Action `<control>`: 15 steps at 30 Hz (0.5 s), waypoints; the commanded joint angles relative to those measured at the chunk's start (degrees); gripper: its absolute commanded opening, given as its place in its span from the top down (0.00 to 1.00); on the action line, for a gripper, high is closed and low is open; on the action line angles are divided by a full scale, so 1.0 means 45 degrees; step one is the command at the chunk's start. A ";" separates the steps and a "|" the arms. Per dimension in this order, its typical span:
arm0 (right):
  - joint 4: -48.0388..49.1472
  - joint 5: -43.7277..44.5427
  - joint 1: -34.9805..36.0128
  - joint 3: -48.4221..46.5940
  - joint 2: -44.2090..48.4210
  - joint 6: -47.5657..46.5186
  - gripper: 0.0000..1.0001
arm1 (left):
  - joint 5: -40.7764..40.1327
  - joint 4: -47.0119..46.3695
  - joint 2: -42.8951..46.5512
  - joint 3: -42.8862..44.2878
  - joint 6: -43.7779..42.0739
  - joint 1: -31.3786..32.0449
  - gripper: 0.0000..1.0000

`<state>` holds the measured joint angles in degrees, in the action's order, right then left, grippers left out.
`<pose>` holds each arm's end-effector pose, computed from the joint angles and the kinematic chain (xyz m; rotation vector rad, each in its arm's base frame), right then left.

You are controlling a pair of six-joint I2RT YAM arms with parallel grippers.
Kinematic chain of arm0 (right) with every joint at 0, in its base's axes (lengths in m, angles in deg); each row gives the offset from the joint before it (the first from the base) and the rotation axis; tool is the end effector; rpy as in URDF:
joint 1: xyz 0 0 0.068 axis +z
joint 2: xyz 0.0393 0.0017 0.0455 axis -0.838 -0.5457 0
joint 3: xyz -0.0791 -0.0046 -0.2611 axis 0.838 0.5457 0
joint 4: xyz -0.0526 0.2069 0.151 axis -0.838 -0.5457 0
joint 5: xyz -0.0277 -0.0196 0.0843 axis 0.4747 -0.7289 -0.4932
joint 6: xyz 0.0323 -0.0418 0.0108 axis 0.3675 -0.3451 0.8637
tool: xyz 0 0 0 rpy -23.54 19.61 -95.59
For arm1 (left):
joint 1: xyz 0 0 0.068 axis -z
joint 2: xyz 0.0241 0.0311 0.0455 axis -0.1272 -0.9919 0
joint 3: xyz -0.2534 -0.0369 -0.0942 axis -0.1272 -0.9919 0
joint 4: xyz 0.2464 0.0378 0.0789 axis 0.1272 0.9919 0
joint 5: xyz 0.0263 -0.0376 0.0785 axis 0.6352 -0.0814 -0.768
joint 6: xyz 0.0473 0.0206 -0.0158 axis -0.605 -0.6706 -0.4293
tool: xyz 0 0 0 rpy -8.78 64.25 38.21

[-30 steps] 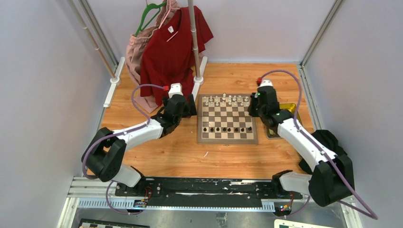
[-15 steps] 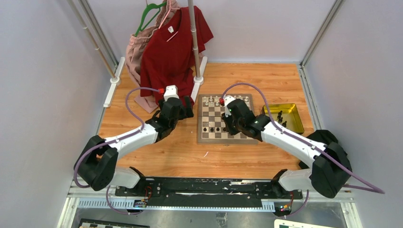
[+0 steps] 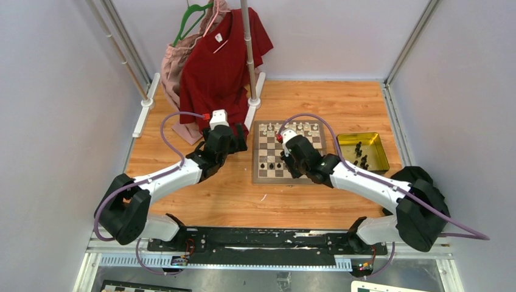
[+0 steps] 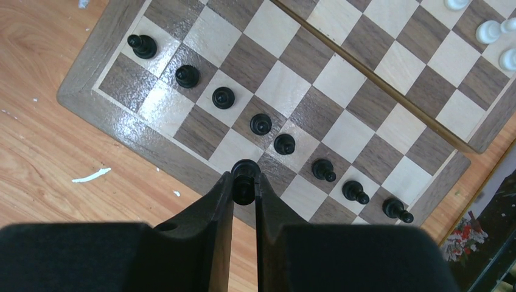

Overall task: Set up the chess pieces on the board
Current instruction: Place the chess piece on the chessboard.

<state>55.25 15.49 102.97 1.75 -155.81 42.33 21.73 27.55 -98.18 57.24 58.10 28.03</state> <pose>0.1945 0.1940 0.2325 -0.7177 2.1951 0.2958 0.2436 -0.1535 0.2228 -0.1928 2.0159 -0.2556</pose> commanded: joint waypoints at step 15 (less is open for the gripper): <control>0.1091 -0.0312 0.0140 0.0168 -0.1072 0.0154 1.00 | -0.0512 -0.0099 0.0132 -0.0081 -0.0162 -0.0095 0.03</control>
<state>59.09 14.79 102.97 1.80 -159.55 42.42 21.23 27.79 -98.18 57.24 57.93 28.03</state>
